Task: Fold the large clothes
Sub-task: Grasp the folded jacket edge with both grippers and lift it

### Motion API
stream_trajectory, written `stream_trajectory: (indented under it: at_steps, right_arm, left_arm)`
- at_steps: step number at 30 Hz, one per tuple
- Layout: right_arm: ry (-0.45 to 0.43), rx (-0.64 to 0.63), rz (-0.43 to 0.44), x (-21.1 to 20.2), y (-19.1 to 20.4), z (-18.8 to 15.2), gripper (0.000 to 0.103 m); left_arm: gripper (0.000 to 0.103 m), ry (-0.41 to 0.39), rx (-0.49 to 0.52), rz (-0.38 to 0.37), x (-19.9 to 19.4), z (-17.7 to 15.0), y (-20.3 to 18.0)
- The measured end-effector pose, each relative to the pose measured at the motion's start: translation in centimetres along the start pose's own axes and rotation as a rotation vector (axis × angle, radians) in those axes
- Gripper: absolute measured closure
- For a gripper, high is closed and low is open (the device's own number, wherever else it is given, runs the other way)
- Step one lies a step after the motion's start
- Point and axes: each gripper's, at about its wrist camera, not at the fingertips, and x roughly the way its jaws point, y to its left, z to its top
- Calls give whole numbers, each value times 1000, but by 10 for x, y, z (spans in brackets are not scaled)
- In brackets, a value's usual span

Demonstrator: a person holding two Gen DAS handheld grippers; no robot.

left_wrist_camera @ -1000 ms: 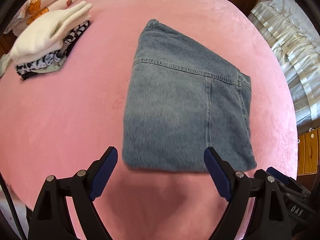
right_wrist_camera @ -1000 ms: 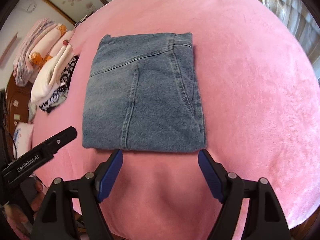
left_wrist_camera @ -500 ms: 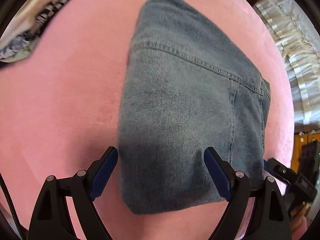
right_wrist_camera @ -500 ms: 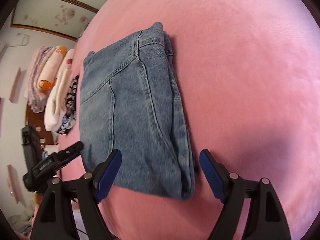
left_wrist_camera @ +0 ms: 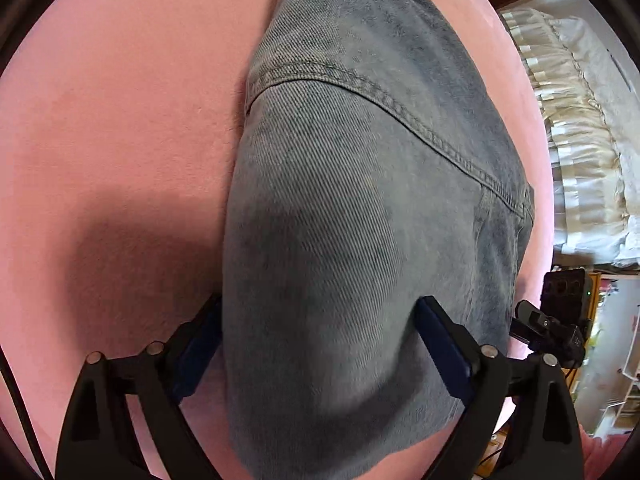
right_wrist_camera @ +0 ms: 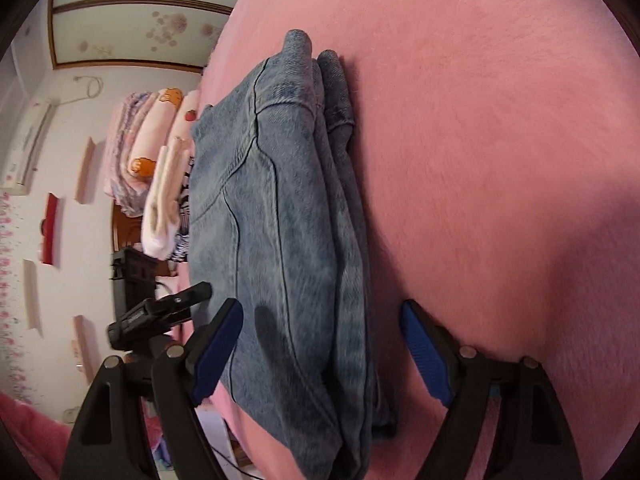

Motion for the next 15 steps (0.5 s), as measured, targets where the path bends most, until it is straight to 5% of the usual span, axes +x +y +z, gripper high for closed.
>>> stream_trajectory:
  at_steps: [5,15]
  right_arm:
    - [12,14,90,10,-2,15,22]
    - [65,-41,108,51,24,37,20]
  left_arm:
    - [6,-25,29,-20,10,7,-4]
    - [2,-54,25,-53,16,10,-8]
